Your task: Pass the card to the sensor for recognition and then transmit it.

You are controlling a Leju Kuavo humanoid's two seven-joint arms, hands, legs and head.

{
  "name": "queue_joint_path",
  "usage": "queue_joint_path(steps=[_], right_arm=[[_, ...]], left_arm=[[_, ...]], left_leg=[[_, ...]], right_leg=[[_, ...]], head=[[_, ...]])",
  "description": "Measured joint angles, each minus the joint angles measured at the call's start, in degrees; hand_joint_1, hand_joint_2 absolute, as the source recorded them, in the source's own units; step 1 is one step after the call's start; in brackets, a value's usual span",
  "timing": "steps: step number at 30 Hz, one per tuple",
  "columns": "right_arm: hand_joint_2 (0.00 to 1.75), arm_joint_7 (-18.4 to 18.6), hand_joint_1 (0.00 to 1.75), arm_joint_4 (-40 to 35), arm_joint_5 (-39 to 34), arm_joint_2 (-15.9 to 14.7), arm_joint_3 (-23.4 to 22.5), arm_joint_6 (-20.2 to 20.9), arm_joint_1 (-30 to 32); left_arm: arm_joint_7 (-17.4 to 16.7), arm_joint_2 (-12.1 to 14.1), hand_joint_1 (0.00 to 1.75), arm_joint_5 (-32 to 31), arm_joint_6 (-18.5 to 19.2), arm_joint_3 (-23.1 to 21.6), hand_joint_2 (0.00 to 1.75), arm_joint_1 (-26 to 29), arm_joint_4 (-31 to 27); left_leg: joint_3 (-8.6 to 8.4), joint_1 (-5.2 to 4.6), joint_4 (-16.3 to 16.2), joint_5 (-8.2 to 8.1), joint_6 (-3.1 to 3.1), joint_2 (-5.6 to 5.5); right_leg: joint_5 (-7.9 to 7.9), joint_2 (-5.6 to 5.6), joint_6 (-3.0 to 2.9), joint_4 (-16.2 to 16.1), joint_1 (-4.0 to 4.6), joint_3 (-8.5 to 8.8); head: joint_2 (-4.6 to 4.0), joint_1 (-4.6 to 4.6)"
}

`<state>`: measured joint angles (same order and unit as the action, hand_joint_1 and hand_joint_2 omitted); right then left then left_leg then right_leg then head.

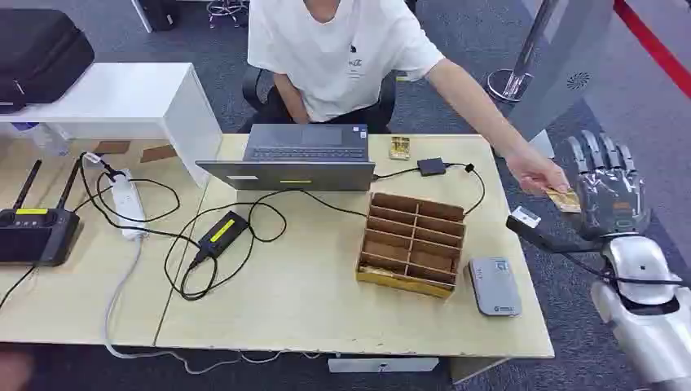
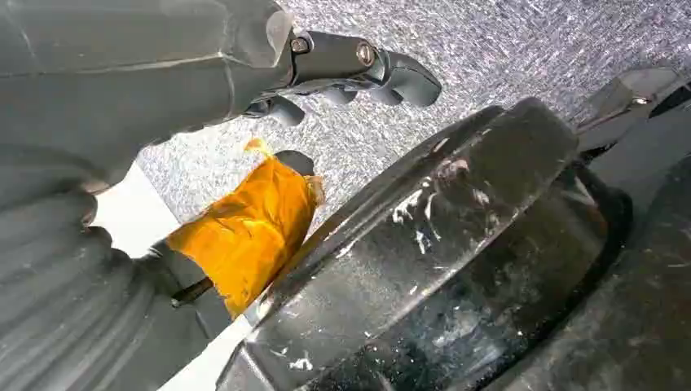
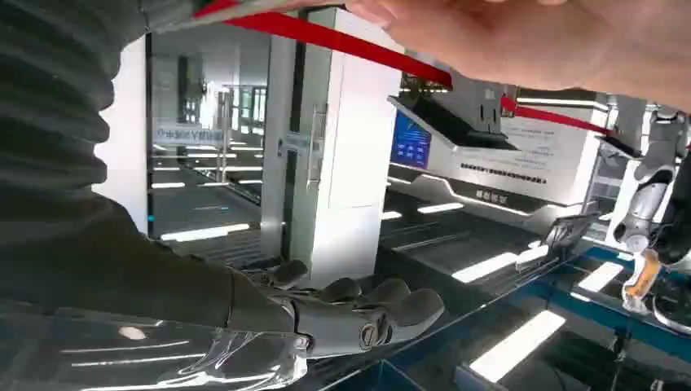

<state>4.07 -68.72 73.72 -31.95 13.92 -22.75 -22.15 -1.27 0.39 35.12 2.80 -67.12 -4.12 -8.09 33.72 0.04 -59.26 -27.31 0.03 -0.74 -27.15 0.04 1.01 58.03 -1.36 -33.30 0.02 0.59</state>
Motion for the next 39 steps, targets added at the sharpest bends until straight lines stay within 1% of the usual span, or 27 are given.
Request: queue_joint_path(steps=[1,11,18,22,27,32,34,39], right_arm=[[1.75,0.0,1.75,0.2,0.0,0.1,0.2,0.0,-0.2],[1.75,-0.1,1.75,0.9,-3.1,1.0,2.9,0.0,-1.1],[1.75,0.0,1.75,0.8,-3.6,1.0,3.3,-0.1,-1.1],[1.75,0.1,1.75,0.4,-3.6,1.0,3.3,0.0,-1.0],[1.75,0.2,1.75,-0.7,-4.2,1.0,3.4,-0.3,-0.3],[1.75,0.5,1.75,-4.6,-5.2,0.3,2.7,-1.7,4.1],[1.75,0.5,1.75,-7.4,-5.3,-0.2,1.8,-2.6,7.3],[1.75,0.0,1.75,-15.1,-5.0,-0.5,-2.0,-4.3,17.0]], left_arm=[[0.0,0.0,0.0,0.0,0.0,-0.1,1.75,0.0,0.0],[0.0,0.0,0.0,1.0,0.1,-0.5,1.75,0.0,0.0],[0.0,0.0,0.0,1.2,0.1,-1.0,1.75,0.0,0.2],[0.8,0.0,0.0,1.0,1.5,-1.2,1.75,0.0,0.2],[1.1,0.0,0.0,2.1,1.3,-1.2,1.75,0.1,0.3],[1.1,0.0,0.0,2.7,0.6,-1.2,1.75,0.2,0.3],[1.1,-0.1,0.0,2.8,-0.5,-1.2,1.75,0.3,0.3],[1.1,-0.3,0.0,3.2,-1.2,-1.2,1.75,0.5,0.3]], left_leg=[[0.01,0.0,0.0,0.0,0.0,0.0],[0.01,0.0,0.0,0.0,0.0,-0.03],[0.01,0.0,0.0,0.0,0.0,-0.07],[0.02,-0.01,0.0,0.0,0.0,-0.08],[0.0,0.0,0.0,0.0,0.0,-0.08],[0.0,0.0,0.0,-0.01,0.0,-0.09],[0.01,0.0,0.0,-0.02,0.01,-0.13],[0.04,0.0,0.0,-0.07,0.03,-0.17]], right_leg=[[0.0,0.0,0.0,0.0,0.0,0.0],[0.0,-0.02,0.0,0.0,0.0,-0.02],[-0.01,-0.07,0.0,0.0,0.0,-0.02],[-0.01,-0.08,0.0,0.0,-0.01,-0.02],[-0.01,-0.08,0.0,0.0,-0.01,-0.04],[-0.01,-0.09,0.0,0.0,0.0,-0.05],[-0.04,-0.11,0.02,0.0,0.0,-0.05],[-0.1,-0.15,-0.01,0.0,0.0,-0.05]], head=[[0.0,-0.02],[0.0,-0.02],[0.0,-0.02],[0.0,0.0],[0.0,0.0],[0.0,-0.02],[0.0,-0.02],[0.0,0.0]])
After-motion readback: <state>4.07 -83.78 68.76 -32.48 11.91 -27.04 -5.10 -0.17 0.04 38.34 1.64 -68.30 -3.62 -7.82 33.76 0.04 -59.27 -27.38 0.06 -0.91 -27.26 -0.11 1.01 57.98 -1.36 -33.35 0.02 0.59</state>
